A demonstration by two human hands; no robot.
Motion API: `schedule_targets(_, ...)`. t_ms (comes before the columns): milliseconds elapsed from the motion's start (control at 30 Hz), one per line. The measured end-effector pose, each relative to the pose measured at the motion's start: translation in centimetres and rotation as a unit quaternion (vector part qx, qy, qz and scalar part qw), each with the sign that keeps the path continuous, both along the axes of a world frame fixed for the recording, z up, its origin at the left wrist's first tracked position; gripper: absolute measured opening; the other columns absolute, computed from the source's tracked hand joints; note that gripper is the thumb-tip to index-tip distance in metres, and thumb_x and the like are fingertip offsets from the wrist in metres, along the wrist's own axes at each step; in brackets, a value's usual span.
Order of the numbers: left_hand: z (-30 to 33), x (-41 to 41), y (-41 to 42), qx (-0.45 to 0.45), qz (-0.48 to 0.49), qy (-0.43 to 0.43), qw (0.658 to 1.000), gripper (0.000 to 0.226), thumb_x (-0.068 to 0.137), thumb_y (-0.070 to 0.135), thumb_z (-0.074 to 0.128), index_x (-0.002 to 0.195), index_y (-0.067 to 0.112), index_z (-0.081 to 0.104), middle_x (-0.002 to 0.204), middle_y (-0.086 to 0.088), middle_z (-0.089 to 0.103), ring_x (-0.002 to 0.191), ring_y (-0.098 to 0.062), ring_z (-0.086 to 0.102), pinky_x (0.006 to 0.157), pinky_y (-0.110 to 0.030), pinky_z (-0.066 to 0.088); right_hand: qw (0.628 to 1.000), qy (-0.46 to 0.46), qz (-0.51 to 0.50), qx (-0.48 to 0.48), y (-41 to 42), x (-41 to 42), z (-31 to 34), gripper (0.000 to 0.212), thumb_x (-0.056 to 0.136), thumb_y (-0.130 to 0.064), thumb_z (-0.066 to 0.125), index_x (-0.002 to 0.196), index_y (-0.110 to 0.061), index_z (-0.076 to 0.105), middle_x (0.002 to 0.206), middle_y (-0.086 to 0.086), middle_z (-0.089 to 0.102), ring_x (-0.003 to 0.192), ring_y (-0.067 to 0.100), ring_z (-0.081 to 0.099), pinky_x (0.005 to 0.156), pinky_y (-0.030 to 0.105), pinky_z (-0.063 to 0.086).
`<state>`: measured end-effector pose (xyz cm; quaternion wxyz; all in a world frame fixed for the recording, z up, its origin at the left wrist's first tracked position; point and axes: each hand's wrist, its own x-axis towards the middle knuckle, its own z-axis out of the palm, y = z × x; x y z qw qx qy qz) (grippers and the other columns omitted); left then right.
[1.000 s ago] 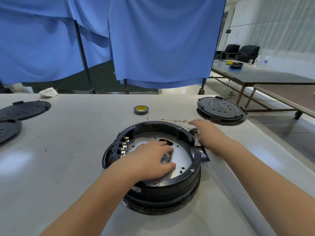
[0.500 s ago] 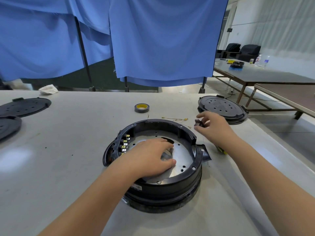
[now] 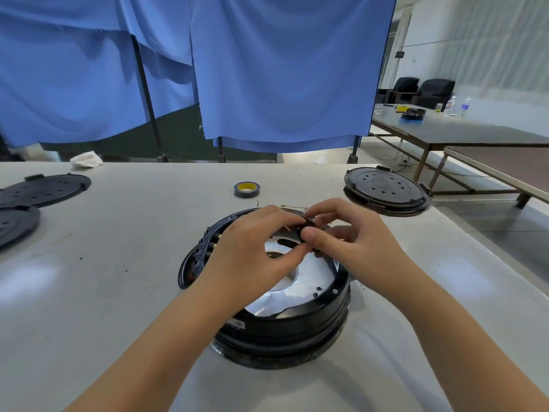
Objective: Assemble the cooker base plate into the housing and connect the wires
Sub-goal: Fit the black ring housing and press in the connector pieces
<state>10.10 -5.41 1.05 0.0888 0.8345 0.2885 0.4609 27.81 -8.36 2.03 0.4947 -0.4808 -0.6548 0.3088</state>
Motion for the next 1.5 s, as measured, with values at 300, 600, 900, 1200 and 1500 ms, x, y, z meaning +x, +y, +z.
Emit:
schedule_targets(300, 0.0, -0.4, 0.1, -0.148, -0.017, -0.015, 0.989, 0.029, 0.078, 0.017, 0.076, 0.105, 0.027, 0.073, 0.09, 0.023, 0.07, 0.087, 0.003, 0.065, 0.079, -0.008, 0.047, 0.995, -0.081, 0.044, -0.036, -0.4, 1.6, 0.0, 0.04, 0.076, -0.014, 0.079, 0.11, -0.031, 0.067, 0.106, -0.014, 0.067, 0.101, 0.004, 0.065, 0.085, 0.023, 0.055)
schedule_targets(600, 0.0, 0.1, 0.3, -0.223, -0.058, 0.006, 0.973, 0.024, 0.081, 0.021, 0.075, 0.103, 0.028, 0.07, 0.092, 0.021, 0.07, 0.087, 0.005, 0.066, 0.076, -0.011, 0.051, 0.995, -0.091, 0.039, -0.003, -0.6, 2.5, -0.2, 0.051, 0.065, -0.02, 0.087, 0.109, -0.026, 0.063, 0.103, -0.016, 0.07, 0.101, 0.002, 0.065, 0.091, 0.015, 0.048)
schedule_targets(900, 1.2, 3.4, 3.0, -0.557, -0.069, -0.001, 0.828, 0.016, 0.088, 0.033, 0.069, 0.098, 0.021, 0.066, 0.076, 0.006, 0.075, 0.076, -0.014, 0.074, 0.071, -0.033, 0.057, 0.996, -0.087, 0.023, -0.006, 0.6, 4.5, -1.2, 0.043, 0.067, -0.021, 0.085, 0.106, -0.026, 0.069, 0.105, -0.014, 0.072, 0.108, 0.0, 0.062, 0.098, 0.028, 0.047)
schedule_targets(1200, 0.8, 4.6, 4.4, -0.684, -0.089, 0.011, 0.724, 0.014, 0.089, 0.029, 0.068, 0.084, 0.017, 0.072, 0.072, 0.0, 0.072, 0.073, -0.015, 0.07, 0.071, -0.03, 0.06, 0.999, -0.035, -0.006, -0.02, 1.2, 5.7, -3.8, 0.032, 0.073, -0.02, 0.081, 0.102, -0.028, 0.071, 0.106, -0.012, 0.072, 0.106, 0.003, 0.064, 0.091, 0.024, 0.051)
schedule_targets(1500, 0.5, 5.0, 4.8, -0.701, -0.098, -0.011, 0.706, 0.015, 0.089, 0.027, 0.067, 0.092, 0.014, 0.071, 0.079, -0.002, 0.072, 0.075, -0.016, 0.072, 0.081, -0.031, 0.058, 0.991, 0.118, -0.002, -0.065, 1.0, 5.3, -5.0, 0.032, 0.094, 0.005, 0.048, 0.105, -0.018, 0.069, 0.107, -0.001, 0.072, 0.099, 0.013, 0.068, 0.076, 0.021, 0.055)
